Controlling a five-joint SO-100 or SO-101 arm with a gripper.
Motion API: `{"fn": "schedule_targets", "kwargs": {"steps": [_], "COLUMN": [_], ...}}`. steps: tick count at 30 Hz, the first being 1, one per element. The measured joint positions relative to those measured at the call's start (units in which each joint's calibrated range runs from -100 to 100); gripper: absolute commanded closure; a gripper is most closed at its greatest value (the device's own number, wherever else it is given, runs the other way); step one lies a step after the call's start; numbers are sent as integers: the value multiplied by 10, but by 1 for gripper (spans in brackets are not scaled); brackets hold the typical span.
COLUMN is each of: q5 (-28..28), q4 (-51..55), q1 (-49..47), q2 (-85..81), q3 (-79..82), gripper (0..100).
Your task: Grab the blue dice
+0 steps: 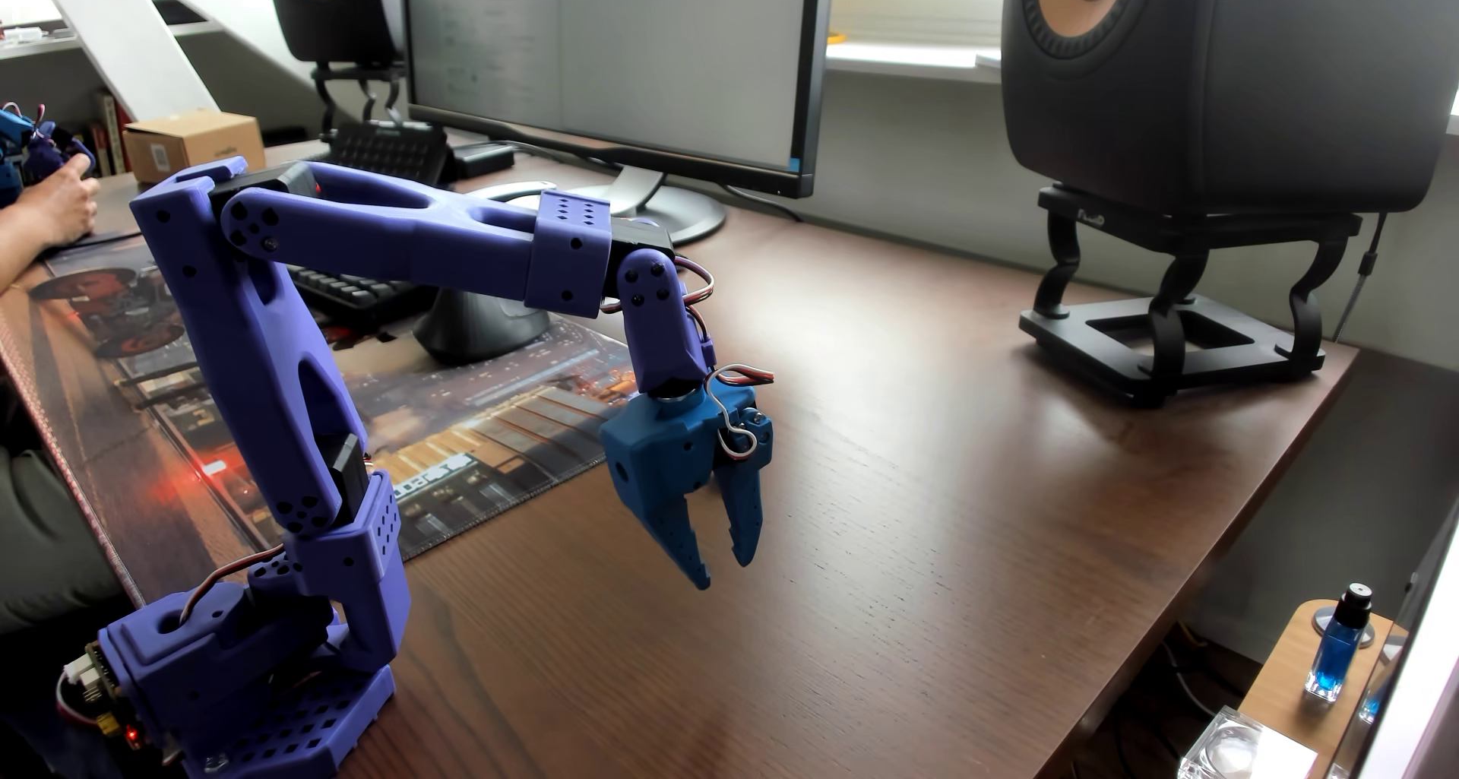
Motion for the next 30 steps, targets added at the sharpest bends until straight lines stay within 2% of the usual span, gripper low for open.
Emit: {"fn": "schedule_targets", "kwargs": {"steps": [3,5,8,10,12,16,18,30], "q5": [-4,-38,-106,-126,-135,-141,-143,-143], "q4": [-3,-17,-17,-16,-11,-12,-14,-13], "q1": [-4,-49,-218,-324,-374,-397,-402,-402], "q2": [-3,-44,-198,-321,-483,-787,-875,-926], "q3": [8,71,275,439,562,642,648,649], "gripper": [98,98,98,98,98,98,98,98]}}
